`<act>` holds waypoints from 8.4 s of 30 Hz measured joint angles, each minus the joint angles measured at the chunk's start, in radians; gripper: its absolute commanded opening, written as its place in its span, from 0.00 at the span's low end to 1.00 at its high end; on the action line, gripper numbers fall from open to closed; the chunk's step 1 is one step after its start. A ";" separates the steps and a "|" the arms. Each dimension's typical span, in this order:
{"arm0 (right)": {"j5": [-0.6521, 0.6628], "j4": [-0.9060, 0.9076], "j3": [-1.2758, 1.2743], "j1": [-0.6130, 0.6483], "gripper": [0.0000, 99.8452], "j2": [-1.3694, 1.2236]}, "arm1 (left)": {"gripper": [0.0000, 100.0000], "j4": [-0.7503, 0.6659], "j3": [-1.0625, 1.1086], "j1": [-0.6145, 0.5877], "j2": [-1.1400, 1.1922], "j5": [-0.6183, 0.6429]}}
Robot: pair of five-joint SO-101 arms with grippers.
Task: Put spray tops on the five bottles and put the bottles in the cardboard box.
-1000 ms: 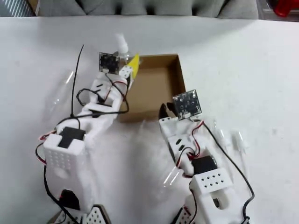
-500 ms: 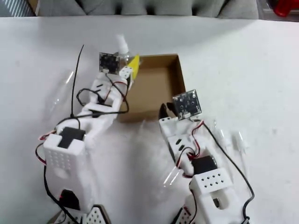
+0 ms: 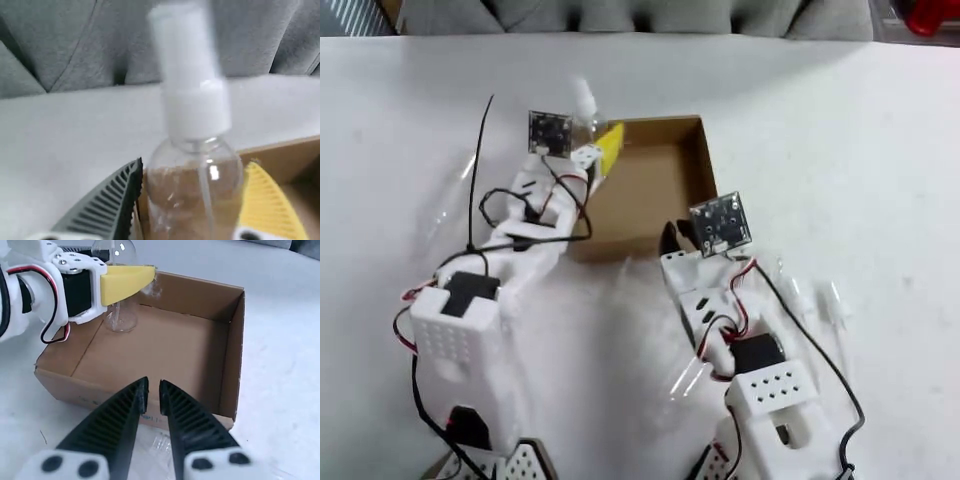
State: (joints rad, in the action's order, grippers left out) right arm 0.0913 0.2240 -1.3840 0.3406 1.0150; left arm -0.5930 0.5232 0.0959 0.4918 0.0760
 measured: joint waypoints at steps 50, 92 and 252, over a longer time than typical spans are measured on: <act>0.000 0.000 0.000 0.000 0.02 0.000 | 0.34 0.325 0.393 -0.046 -0.666 0.000; 0.387 0.830 0.390 -0.256 0.02 0.002 | 0.34 1.244 0.790 -0.239 -1.232 0.012; 0.486 0.816 0.175 -0.516 0.02 -0.354 | 0.31 1.682 0.468 0.089 -1.241 0.417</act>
State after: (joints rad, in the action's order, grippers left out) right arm 0.5777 1.0403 -1.2091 -0.1749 0.6605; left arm 1.0886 0.9912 0.1849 -0.7495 0.4933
